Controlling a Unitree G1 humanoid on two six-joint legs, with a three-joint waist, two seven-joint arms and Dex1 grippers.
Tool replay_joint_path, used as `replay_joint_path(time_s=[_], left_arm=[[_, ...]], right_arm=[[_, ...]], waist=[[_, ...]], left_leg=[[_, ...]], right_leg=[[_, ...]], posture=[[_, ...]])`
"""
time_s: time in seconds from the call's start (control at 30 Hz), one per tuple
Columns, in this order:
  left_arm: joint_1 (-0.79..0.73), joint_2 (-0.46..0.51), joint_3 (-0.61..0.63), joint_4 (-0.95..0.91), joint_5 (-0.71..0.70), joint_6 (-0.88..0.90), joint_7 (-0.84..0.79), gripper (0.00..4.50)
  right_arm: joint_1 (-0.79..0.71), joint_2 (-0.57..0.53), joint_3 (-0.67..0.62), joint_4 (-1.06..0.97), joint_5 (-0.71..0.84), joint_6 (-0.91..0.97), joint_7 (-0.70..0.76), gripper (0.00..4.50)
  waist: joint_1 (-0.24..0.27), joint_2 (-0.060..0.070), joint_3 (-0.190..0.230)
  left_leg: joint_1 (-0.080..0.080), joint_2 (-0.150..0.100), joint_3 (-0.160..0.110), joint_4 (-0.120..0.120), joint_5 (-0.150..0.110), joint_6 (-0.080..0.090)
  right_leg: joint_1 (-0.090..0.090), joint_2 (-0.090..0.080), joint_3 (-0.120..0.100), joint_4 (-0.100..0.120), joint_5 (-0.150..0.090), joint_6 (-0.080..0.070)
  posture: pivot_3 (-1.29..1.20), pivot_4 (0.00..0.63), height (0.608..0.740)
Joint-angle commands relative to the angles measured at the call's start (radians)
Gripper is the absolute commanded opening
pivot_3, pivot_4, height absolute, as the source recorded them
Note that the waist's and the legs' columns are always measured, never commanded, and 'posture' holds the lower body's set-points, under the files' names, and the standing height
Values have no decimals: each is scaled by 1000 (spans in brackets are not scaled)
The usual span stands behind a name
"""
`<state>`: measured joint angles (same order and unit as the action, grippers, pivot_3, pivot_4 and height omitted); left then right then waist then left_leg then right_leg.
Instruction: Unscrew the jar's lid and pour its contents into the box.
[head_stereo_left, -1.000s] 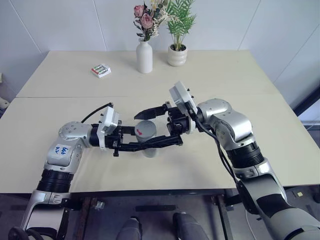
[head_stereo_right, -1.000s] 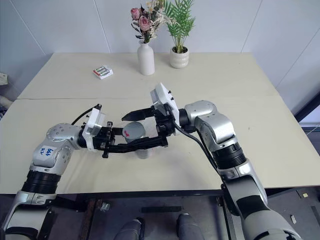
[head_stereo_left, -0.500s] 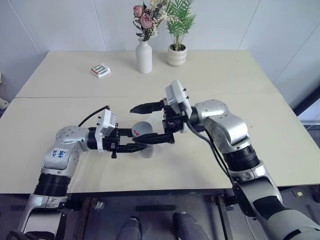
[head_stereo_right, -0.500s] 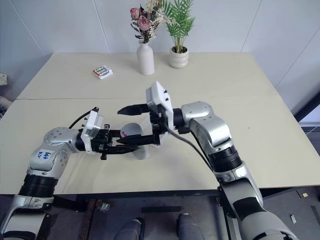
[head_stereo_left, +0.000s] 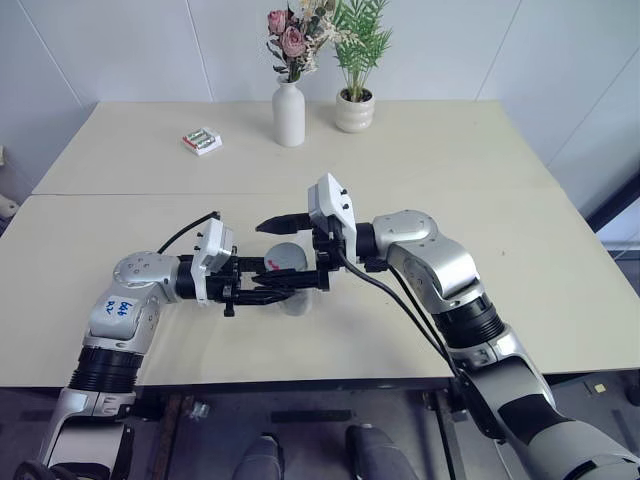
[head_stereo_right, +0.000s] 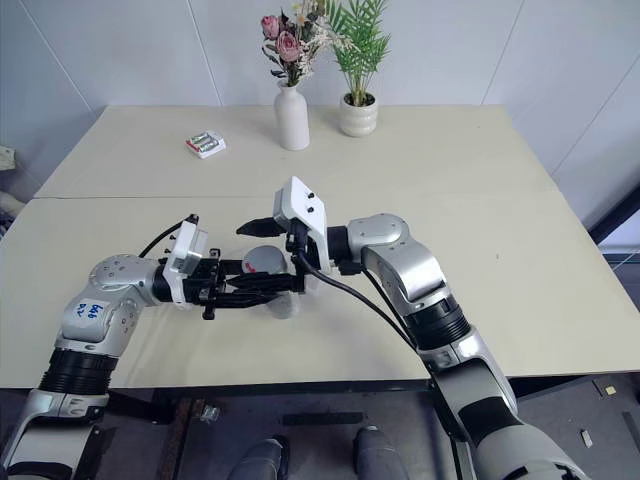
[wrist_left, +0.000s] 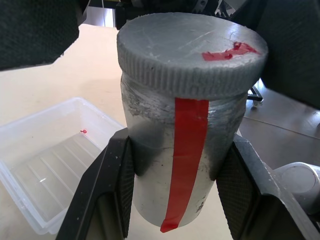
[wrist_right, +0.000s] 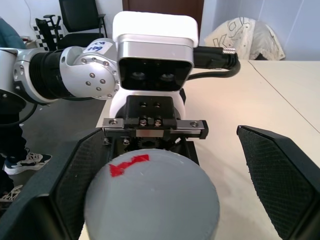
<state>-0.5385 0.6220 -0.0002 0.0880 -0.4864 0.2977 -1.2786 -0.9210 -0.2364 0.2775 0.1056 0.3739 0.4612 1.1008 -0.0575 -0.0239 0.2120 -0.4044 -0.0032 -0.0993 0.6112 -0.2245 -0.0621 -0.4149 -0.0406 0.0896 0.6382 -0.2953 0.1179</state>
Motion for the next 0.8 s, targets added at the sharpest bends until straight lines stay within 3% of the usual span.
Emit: replay_joint_path(time_s=[0.03,0.8], left_arm=[[-10,-2,10,-36,-15,-2,-2,1924],[-12,-1,7,-25,-16,-11,9,1924]], right_arm=[[-25,2,-26,-9,2,-15,-5,4470],[-6,-165,-128,59,25,-69,36,4470]], waist=[[0,0,0],[1,0,0]], left_leg=[[0,0,0,0,0,0],[0,0,0,0,0,0]], right_leg=[[0,0,0,0,0,0],[0,0,0,0,0,0]], posture=[[0,150,740],[0,150,740]])
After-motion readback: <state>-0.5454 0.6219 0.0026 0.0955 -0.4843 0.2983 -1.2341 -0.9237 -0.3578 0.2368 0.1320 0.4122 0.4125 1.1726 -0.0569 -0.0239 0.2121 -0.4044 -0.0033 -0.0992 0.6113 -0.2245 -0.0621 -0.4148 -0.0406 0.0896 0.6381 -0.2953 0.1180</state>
